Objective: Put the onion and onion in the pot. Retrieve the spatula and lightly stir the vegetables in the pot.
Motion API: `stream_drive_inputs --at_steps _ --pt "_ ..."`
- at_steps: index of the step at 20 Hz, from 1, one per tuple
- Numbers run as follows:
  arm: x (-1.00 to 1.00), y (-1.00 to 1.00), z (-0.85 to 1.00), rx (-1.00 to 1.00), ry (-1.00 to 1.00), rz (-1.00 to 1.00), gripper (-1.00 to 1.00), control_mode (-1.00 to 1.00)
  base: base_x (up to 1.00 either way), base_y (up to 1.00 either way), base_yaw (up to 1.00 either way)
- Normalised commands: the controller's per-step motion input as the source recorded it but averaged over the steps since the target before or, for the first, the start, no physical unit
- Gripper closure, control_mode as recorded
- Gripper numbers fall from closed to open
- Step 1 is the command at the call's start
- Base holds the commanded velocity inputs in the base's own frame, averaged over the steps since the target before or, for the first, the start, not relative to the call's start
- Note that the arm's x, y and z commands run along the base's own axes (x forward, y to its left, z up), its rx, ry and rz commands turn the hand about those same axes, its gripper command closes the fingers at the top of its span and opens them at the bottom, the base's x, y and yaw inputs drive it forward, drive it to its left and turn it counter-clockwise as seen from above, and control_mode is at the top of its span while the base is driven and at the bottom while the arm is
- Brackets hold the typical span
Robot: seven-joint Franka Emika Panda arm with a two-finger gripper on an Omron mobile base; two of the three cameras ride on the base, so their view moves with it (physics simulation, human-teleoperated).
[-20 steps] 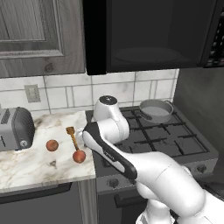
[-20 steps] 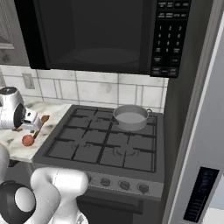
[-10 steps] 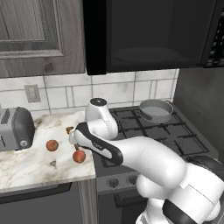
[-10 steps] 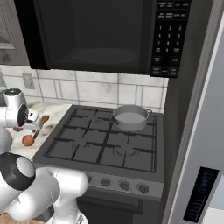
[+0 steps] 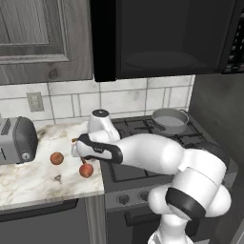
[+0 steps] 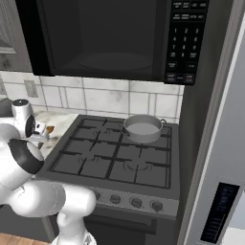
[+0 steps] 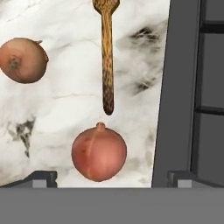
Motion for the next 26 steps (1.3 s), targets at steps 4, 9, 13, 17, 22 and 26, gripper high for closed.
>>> stream_drive_inputs --at_steps 4,9,13,17,22,26 --pt "0.36 0.18 -0.35 0.0 0.0 0.0 -1.0 -1.0 0.0 0.0 0.0" --pt "0.08 0.23 -0.26 0.0 0.03 0.0 -1.0 -1.0 0.0 0.0 0.0" --pt "-0.12 0.04 -0.12 0.0 0.13 0.0 -1.0 -1.0 0.0 0.0 0.0" --pt "-0.17 0.0 -0.06 -0.01 0.08 0.0 -1.0 -1.0 0.0 0.0 0.0" --pt "-0.07 0.0 -0.13 -0.04 0.06 0.0 -1.0 -1.0 0.0 0.0 0.0" --pt "0.01 0.0 -0.27 -0.07 0.01 0.0 -1.0 -1.0 0.0 0.0 0.0"
